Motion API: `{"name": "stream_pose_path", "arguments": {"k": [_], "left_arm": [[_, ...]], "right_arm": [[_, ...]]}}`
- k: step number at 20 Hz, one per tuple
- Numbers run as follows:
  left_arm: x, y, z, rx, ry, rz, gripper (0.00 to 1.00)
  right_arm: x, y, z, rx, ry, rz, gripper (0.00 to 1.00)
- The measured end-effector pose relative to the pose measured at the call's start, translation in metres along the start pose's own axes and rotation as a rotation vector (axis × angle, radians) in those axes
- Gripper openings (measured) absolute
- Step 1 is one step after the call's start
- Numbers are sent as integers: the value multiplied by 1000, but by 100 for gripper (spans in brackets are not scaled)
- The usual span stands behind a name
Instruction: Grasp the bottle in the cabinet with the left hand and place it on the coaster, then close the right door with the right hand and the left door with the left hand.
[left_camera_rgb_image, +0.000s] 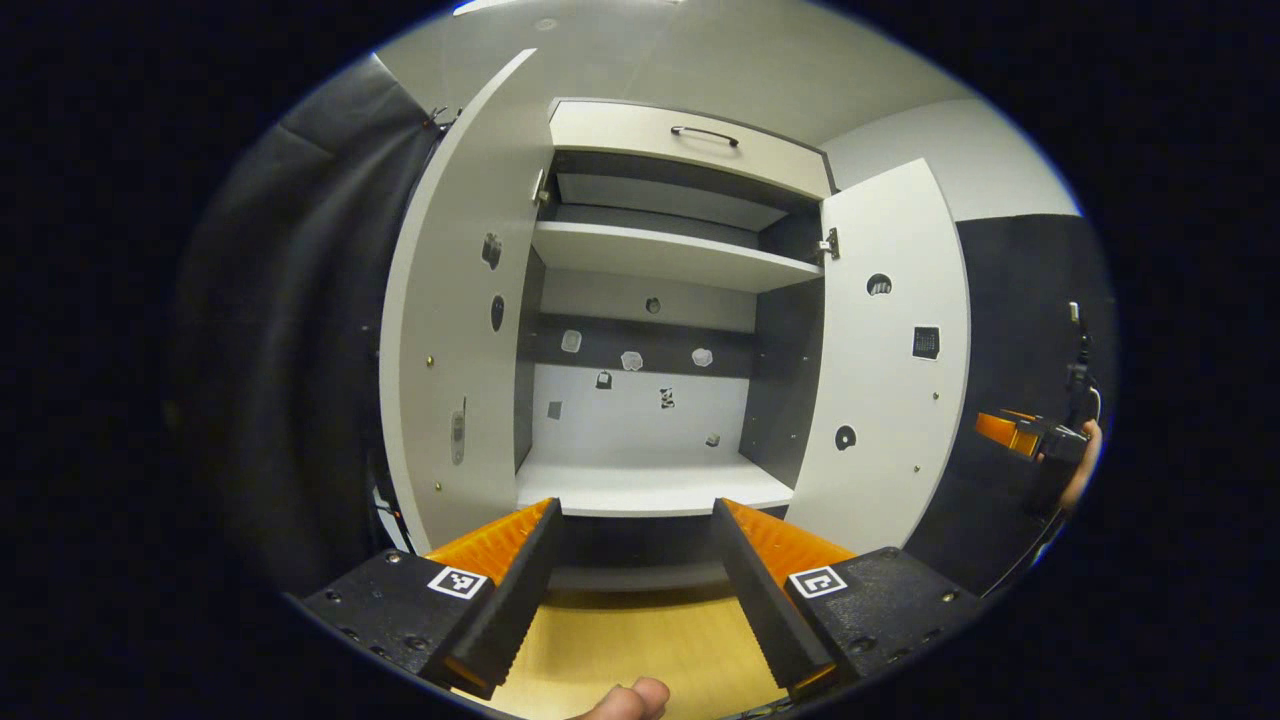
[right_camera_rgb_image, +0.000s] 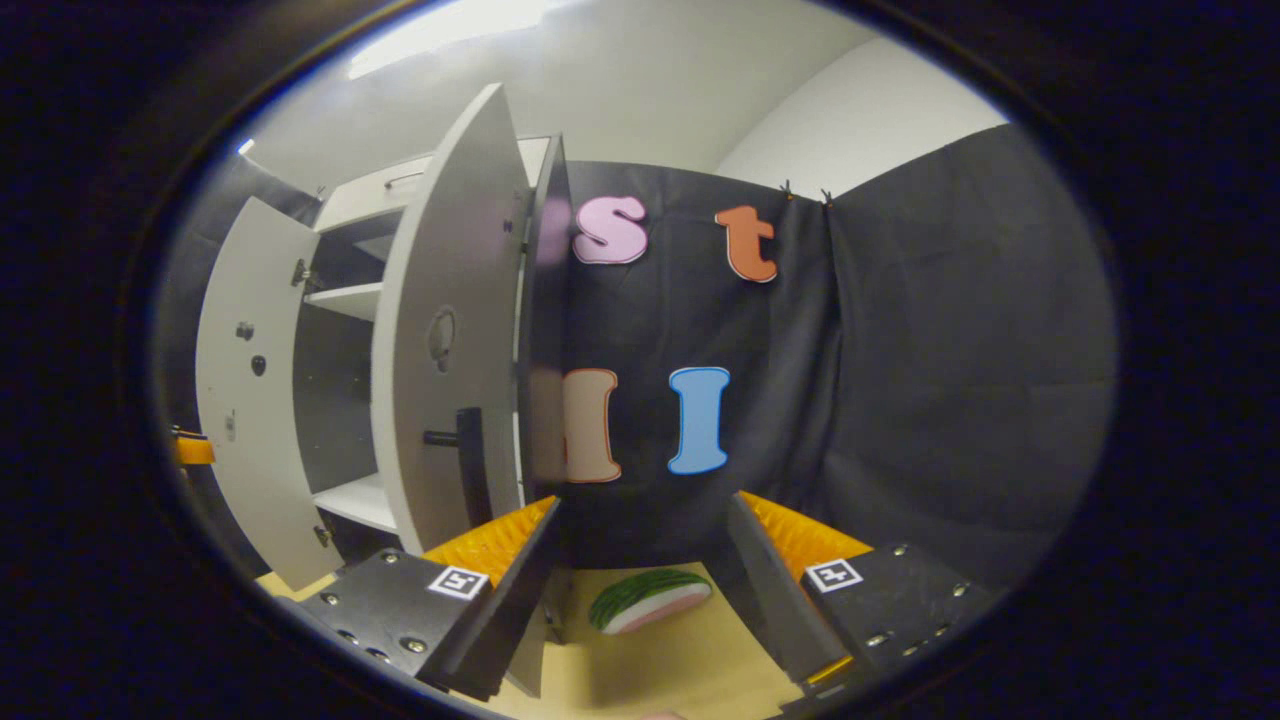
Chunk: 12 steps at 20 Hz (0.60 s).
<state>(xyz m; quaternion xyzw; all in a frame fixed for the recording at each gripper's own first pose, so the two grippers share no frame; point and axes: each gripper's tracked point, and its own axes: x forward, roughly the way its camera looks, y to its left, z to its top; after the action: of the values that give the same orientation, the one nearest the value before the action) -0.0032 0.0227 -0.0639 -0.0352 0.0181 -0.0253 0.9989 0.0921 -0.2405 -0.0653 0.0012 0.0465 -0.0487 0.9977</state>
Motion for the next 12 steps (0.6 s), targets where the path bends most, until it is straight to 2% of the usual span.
{"name": "stream_pose_path", "arguments": {"k": [4,5,7,11,12], "left_arm": [[-10,16,3,57,-45,27,94],[-15,21,2,66,-49,42,94],[-25,30,-4,78,-42,62,94],[-44,58,-13,24,9,115,94],[-70,66,-9,2,13,125,94]], "right_arm": [[25,7,-3,14,36,11,99],[30,8,-6,17,50,5,96],[39,13,-10,11,77,-6,99],[49,55,-13,17,110,46,99],[39,58,-9,-1,100,43,87]]}}
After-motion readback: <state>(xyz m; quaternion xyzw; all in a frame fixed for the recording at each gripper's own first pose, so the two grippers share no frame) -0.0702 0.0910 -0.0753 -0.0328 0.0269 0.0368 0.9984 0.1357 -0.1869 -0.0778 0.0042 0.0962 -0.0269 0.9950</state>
